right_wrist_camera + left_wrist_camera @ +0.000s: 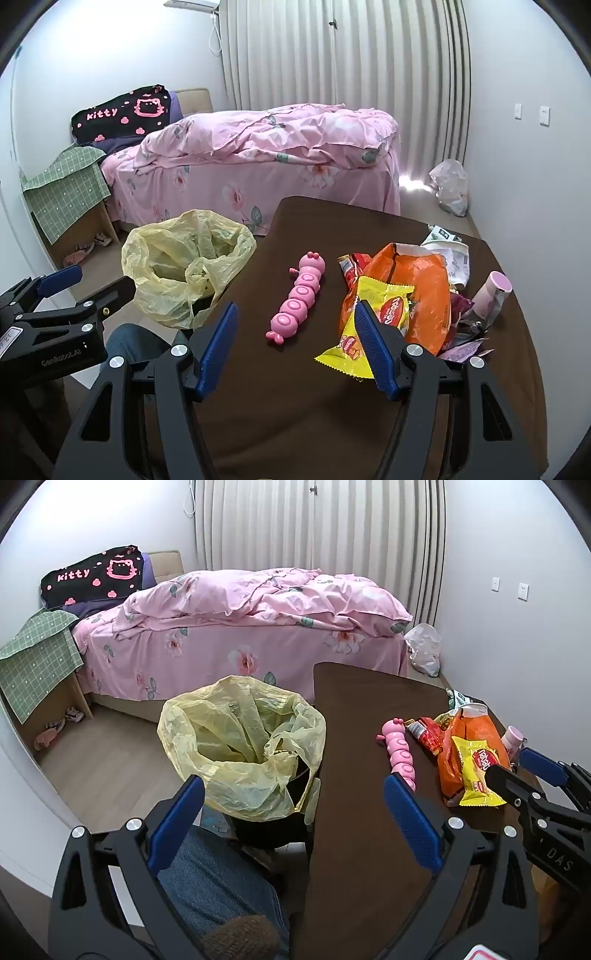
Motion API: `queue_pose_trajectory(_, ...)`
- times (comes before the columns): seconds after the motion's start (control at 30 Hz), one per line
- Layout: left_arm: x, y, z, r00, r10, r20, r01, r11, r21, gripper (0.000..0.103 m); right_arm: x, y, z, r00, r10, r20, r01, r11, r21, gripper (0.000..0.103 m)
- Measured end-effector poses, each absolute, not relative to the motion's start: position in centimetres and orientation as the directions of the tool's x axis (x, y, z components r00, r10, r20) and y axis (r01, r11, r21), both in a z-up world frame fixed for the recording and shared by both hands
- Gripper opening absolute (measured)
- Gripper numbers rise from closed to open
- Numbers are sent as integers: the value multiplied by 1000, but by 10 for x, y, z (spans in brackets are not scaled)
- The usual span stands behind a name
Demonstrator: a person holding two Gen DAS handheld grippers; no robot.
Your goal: Collect trash
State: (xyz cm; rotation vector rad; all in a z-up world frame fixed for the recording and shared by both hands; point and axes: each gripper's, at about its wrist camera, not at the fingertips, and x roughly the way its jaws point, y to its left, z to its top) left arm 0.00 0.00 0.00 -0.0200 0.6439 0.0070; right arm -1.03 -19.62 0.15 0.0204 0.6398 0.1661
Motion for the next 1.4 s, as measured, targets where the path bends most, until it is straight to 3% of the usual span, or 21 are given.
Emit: queue_pose_trajectory(1.4, -4, 3, -3, 808, 29, -588, -29, 1000, 10, 93, -7, -193, 6, 806, 174, -565, -156, 984, 82, 62)
